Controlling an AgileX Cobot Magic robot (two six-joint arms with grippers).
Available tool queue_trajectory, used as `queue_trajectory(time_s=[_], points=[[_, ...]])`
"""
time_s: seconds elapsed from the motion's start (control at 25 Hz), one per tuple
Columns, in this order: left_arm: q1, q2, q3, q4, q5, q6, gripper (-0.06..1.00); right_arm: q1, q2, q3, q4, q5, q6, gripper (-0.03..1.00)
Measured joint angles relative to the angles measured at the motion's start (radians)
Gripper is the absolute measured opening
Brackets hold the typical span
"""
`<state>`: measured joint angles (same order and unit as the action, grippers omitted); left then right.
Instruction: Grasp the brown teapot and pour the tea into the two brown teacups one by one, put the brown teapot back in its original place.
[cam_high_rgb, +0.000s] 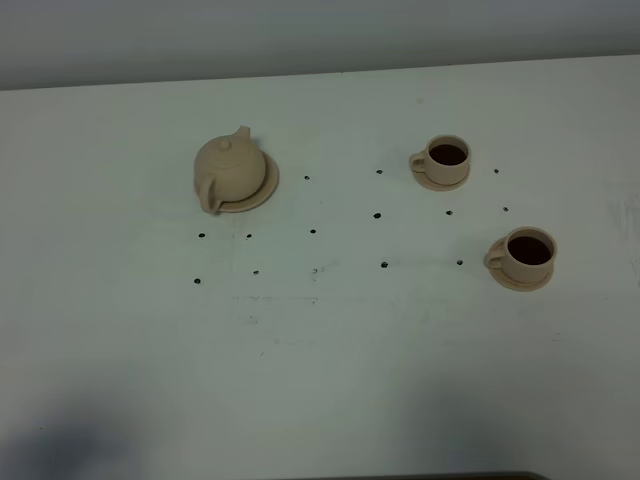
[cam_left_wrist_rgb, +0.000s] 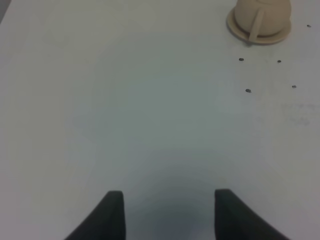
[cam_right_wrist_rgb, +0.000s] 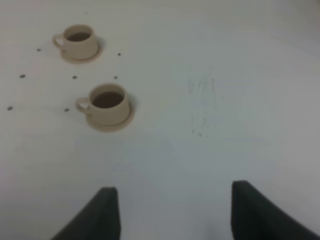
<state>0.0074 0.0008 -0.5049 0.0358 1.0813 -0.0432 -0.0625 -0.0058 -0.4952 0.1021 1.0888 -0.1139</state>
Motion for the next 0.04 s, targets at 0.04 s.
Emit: queue_trajectory(time_s=[0.04], points=[[0.000, 0.000, 0.000, 0.000, 0.000, 0.000, 0.44, 0.000, 0.000, 0.000, 0.000, 0.000, 0.000, 0.48]])
